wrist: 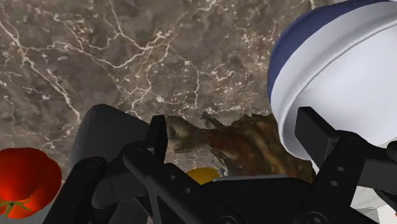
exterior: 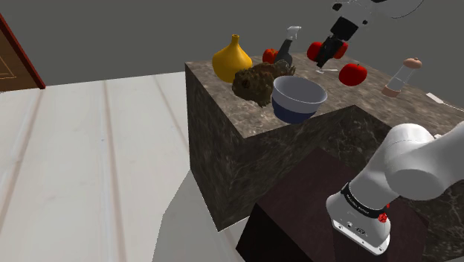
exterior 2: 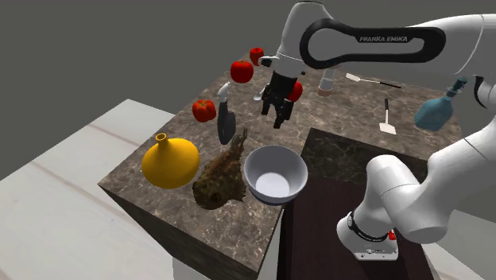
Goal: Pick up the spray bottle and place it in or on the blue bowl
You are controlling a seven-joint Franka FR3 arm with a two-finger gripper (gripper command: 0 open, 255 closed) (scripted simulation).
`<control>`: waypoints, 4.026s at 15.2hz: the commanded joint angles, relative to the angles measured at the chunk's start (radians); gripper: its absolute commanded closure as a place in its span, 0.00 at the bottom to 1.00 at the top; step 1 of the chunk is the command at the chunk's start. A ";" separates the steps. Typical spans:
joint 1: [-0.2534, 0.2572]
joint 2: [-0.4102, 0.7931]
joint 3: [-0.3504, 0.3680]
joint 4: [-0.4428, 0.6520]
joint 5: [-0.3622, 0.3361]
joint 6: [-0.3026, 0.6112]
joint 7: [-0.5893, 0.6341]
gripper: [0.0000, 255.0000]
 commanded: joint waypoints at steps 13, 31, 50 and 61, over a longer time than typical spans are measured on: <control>-0.027 1.029 -0.431 0.813 0.852 -0.505 -1.248 0.00; 0.062 1.003 -0.440 0.687 0.837 -0.400 -1.261 1.00; 0.001 1.002 -0.434 0.856 0.846 -0.535 -1.184 1.00; -0.114 1.040 -0.403 1.072 0.904 -0.685 -1.104 1.00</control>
